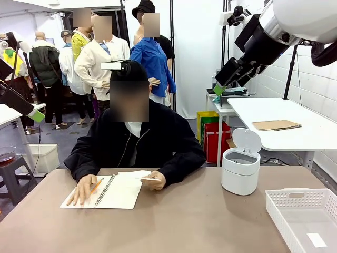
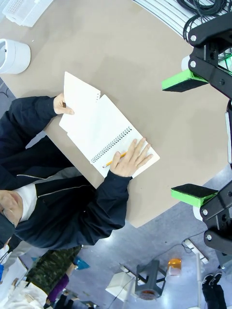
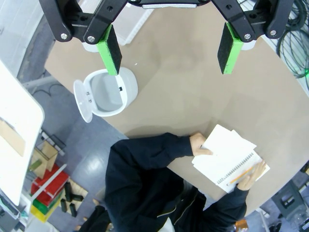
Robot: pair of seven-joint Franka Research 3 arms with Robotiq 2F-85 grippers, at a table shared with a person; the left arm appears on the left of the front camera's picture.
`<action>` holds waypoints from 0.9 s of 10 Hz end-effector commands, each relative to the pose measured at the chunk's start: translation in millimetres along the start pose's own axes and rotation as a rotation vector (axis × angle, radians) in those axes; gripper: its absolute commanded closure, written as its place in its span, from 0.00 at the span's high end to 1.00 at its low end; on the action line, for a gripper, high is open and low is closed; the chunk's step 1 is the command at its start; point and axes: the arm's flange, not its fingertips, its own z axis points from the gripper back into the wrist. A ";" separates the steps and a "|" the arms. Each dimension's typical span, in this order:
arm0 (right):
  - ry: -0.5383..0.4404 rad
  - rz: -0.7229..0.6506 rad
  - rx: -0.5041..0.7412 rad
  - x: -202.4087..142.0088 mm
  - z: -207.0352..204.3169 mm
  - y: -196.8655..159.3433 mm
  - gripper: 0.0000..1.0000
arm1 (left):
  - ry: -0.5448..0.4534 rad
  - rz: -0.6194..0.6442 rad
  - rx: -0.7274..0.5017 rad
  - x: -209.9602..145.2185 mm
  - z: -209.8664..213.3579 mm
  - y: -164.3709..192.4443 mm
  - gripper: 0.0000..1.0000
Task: Sort the paper based on its condition.
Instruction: If a person hands you a paper, place it in the Organizing basket , and if it's crumpled, put it in the Trash can.
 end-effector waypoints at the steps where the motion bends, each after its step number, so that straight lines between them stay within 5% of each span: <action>1: 0.000 0.002 -0.001 0.0 0.1 -0.2 1.00 | 0.004 -0.002 -0.011 -0.1 2.1 0.1 1.00; 9: 0.000 0.002 -0.001 0.0 0.1 -0.2 1.00 | 0.004 -0.002 -0.011 -0.1 2.1 0.1 1.00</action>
